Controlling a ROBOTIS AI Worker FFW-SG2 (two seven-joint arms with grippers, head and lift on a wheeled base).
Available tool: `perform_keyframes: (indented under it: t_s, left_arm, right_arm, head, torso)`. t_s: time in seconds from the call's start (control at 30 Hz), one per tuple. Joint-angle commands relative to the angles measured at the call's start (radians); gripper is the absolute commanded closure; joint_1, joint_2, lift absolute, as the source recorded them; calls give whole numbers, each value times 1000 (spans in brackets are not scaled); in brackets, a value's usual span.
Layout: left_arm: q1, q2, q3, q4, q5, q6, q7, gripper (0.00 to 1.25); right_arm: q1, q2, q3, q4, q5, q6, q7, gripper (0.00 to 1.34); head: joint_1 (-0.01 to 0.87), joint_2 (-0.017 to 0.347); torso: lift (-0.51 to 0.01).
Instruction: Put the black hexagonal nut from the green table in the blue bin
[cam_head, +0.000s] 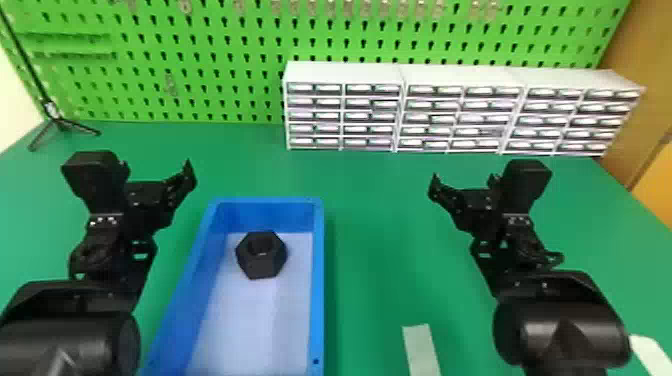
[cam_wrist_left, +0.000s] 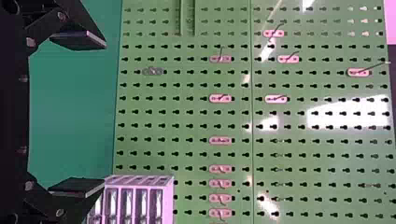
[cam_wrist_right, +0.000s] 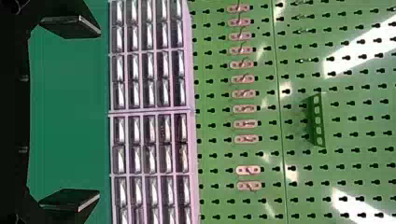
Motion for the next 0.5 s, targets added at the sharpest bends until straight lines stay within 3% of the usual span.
perform_keyframes:
  t_s: [0.0, 0.47]
  left_arm:
    - [2, 0, 12, 0, 0, -3, 0, 229]
    - [9, 0, 23, -3, 3, -10, 10, 231]
  right_arm:
    - [1, 0, -1, -1, 0, 0, 0, 93]
    - [7, 0, -4, -3, 0, 3, 0, 93]
  head:
    - [686, 28]
    - [686, 28]
  torso:
    - [-96]
    - [-96]
